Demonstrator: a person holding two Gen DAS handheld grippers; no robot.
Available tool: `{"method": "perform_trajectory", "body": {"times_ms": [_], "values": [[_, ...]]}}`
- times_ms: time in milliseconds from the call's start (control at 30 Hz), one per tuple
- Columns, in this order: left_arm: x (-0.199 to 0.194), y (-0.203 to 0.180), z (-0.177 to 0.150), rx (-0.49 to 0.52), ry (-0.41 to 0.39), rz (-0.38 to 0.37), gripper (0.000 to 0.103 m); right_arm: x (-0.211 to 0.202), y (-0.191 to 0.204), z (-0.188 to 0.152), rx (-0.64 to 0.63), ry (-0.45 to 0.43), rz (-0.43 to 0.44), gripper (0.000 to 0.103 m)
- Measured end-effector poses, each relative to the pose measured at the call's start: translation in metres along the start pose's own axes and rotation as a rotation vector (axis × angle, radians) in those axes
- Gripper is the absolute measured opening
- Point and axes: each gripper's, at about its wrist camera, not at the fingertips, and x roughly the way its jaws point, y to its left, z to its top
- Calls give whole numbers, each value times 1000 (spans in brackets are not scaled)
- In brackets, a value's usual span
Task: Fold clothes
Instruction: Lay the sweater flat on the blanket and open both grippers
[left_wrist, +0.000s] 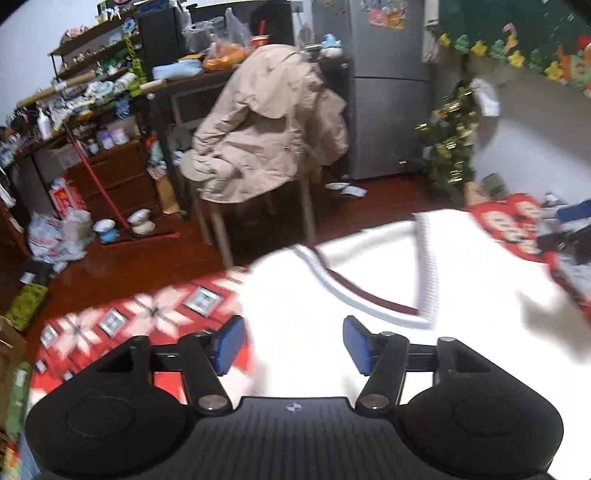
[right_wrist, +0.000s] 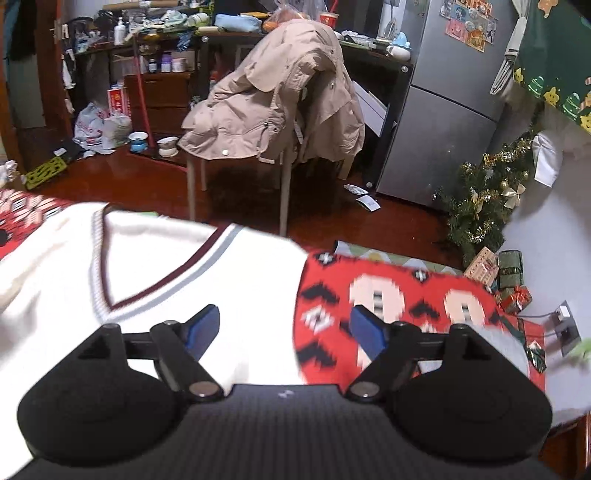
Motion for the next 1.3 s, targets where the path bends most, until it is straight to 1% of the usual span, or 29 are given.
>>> {"method": "perform_trajectory", "body": {"times_ms": [67,167,233,267,300,333,400,500,633,733,767,800,933,967,1067,1167,1300], "values": [[-16,-14,-12,-10,5,-45,63,-24,6,-20,16,7,19,82],[-37,-41,-32,-8,4,-70,63,-55,21,-52,12,17,44,84],[-48,-53,-46,-31,1,-100,64,-75,31,-73,7,4,44,91],[-52,-59,-55,-57,1,-114,65,-84,37,-83,10,-8,37,92],[-55,-64,-63,-78,7,-121,66,-91,43,-95,15,-21,24,97],[-57,-67,-70,-92,11,-108,66,-97,49,-106,18,-28,11,102],[-60,-73,-84,-119,20,-81,66,-100,58,-124,14,-26,6,102],[-66,-82,-105,-160,33,-41,66,-108,72,-150,9,-22,27,102],[-73,-94,-134,-212,52,14,66,-121,85,-173,10,-24,60,102],[-80,-100,-150,-204,60,64,66,-133,94,-188,-16,-28,53,102],[-82,-102,-155,-201,63,73,68,-136,95,-191,-22,-30,53,102],[-84,-104,-160,-203,70,71,70,-139,96,-195,-24,-27,54,102],[-88,-117,-176,-200,105,61,71,-150,100,-210,-22,-18,64,102],[-90,-119,-178,-196,99,63,72,-152,101,-215,-15,-17,69,102],[-97,-125,-182,-198,83,60,78,-159,103,-227,5,-13,84,102],[-97,-127,-185,-201,81,82,80,-162,107,-239,12,-2,99,102],[-94,-129,-190,-201,68,87,87,-156,110,-249,35,44,99,102]]}}
